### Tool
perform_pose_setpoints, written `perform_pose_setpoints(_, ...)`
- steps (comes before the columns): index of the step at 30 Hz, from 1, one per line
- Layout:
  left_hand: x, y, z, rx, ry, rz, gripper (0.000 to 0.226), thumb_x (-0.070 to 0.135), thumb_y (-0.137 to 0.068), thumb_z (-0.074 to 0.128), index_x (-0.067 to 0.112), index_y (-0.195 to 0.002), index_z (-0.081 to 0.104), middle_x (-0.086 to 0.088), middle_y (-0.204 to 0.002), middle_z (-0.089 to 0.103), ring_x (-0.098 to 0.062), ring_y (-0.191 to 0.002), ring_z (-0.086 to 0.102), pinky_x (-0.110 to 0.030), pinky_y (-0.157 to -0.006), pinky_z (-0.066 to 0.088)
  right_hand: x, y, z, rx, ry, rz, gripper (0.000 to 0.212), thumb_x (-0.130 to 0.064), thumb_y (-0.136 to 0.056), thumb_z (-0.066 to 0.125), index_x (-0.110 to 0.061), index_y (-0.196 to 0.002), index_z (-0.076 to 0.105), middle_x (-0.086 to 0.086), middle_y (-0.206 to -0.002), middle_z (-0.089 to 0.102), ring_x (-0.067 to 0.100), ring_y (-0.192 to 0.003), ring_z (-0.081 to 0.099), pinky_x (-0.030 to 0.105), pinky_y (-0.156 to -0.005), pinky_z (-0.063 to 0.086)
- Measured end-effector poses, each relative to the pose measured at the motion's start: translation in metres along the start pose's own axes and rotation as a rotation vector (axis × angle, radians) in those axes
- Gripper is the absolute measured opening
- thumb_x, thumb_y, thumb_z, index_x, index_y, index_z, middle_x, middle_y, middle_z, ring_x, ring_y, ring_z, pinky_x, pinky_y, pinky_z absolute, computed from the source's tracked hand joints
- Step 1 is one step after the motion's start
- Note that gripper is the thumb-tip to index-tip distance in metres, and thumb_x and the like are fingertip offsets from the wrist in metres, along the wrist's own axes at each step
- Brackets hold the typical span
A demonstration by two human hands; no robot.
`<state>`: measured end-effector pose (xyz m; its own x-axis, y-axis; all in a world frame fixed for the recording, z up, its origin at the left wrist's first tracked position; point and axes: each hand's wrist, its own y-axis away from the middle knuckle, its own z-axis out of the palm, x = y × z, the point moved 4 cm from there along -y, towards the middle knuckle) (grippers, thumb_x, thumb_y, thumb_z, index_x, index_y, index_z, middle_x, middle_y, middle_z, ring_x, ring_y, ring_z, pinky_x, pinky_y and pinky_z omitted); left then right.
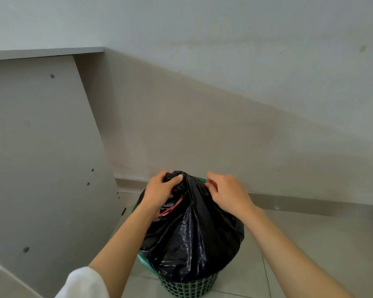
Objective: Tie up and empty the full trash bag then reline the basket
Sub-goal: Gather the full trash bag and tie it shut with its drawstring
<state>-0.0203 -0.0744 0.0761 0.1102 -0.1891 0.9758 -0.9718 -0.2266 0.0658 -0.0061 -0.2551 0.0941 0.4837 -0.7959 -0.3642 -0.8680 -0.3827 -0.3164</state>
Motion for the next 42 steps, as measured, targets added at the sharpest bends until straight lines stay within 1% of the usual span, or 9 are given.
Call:
perform_pose_setpoints(3,-0.002,-0.006,0.002,0.160,-0.102,-0.014,0.021,0.029,-0.082,0.069,0.016,-0.071,0.056,-0.001,-0.066,0.059,-0.020,-0.063,0.054,-0.032,-0.063,0.043,-0.013,0.012,0.001,0.075,-0.001,-0.210,0.015,-0.023,-0.094,0.049,-0.014,-0.088,0.059,0.002,-0.082,0.064,0.023,-0.081,0.056,0.035,-0.070,0.046)
perform_pose_setpoints(8,0.009,-0.007,0.016,0.160,-0.091,-0.088,0.022,0.025,-0.074,0.077,0.007,-0.077,0.066,-0.001,-0.054,0.057,-0.014,-0.045,0.050,-0.026,-0.053,0.045,-0.026,0.019,0.001,0.086,-0.069,-0.411,0.018,-0.021,-0.090,0.052,-0.009,-0.084,0.063,0.001,-0.094,0.054,0.013,-0.090,0.042,0.013,-0.076,0.028)
perform_pose_setpoints(12,0.009,-0.001,0.026,0.133,0.126,-0.178,0.031,0.024,-0.064,0.086,0.010,-0.071,0.060,-0.001,-0.053,0.059,-0.008,-0.040,0.052,-0.020,-0.045,0.045,-0.018,0.014,0.005,-0.027,-0.357,-0.261,0.011,-0.018,-0.091,0.058,-0.009,-0.088,0.065,-0.002,-0.115,0.051,0.002,-0.103,0.049,0.006,-0.089,0.031)
perform_pose_setpoints(16,-0.001,-0.001,0.031,0.112,0.394,-0.203,0.039,0.030,-0.077,0.076,0.001,-0.097,0.061,-0.011,-0.084,0.071,-0.014,-0.072,0.071,-0.023,-0.066,0.055,-0.009,0.013,0.010,-0.042,-0.558,-0.073,0.007,-0.017,-0.089,0.062,-0.015,-0.089,0.069,-0.002,-0.105,0.054,-0.004,-0.090,0.055,0.007,-0.083,0.038)
perform_pose_setpoints(21,0.001,0.012,0.033,-0.088,0.121,-0.067,0.027,0.008,-0.092,0.045,0.006,-0.105,0.068,-0.006,-0.102,0.071,-0.010,-0.094,0.065,-0.019,-0.082,0.049,0.000,0.016,0.019,-0.028,-0.735,0.095,0.009,-0.019,-0.089,0.063,-0.024,-0.084,0.068,-0.003,-0.100,0.052,0.000,-0.079,0.057,0.022,-0.079,0.051)
perform_pose_setpoints(25,-0.007,0.021,0.034,-0.281,0.037,0.076,0.042,0.015,-0.080,0.069,0.022,-0.122,0.063,0.010,-0.116,0.067,-0.001,-0.111,0.058,-0.024,-0.101,0.041,0.004,0.009,0.013,-0.036,-0.811,0.180,0.012,-0.021,-0.090,0.061,-0.022,-0.079,0.066,0.003,-0.101,0.048,0.004,-0.072,0.057,0.018,-0.063,0.052)
perform_pose_setpoints(30,-0.014,0.018,0.034,-0.165,-0.077,0.237,0.059,0.013,-0.073,0.077,0.027,-0.127,0.057,0.018,-0.114,0.066,0.002,-0.116,0.053,-0.030,-0.107,0.035,0.001,0.000,0.014,-0.089,-0.802,0.202,0.013,-0.022,-0.090,0.061,-0.022,-0.077,0.065,0.005,-0.097,0.045,0.018,-0.070,0.058,0.025,-0.056,0.052)
perform_pose_setpoints(38,0.000,0.011,0.020,-0.242,-0.410,0.279,0.080,0.023,-0.065,0.078,0.038,-0.135,0.043,0.025,-0.101,0.067,-0.006,-0.119,0.052,-0.047,-0.106,0.035,0.004,-0.018,0.008,-0.085,-0.561,0.142,0.006,-0.024,-0.080,0.073,-0.024,-0.075,0.070,-0.007,-0.081,0.054,-0.001,-0.066,0.047,0.017,-0.065,0.035)
perform_pose_setpoints(42,0.004,0.009,0.012,-0.328,-0.347,0.268,0.073,0.000,-0.070,0.074,0.033,-0.130,0.049,0.014,-0.098,0.070,-0.009,-0.110,0.058,-0.029,-0.095,0.043,0.007,-0.019,0.008,-0.242,-0.804,0.296,0.006,-0.017,-0.085,0.068,-0.015,-0.081,0.073,-0.010,-0.063,0.066,-0.003,-0.056,0.055,0.013,-0.057,0.040)
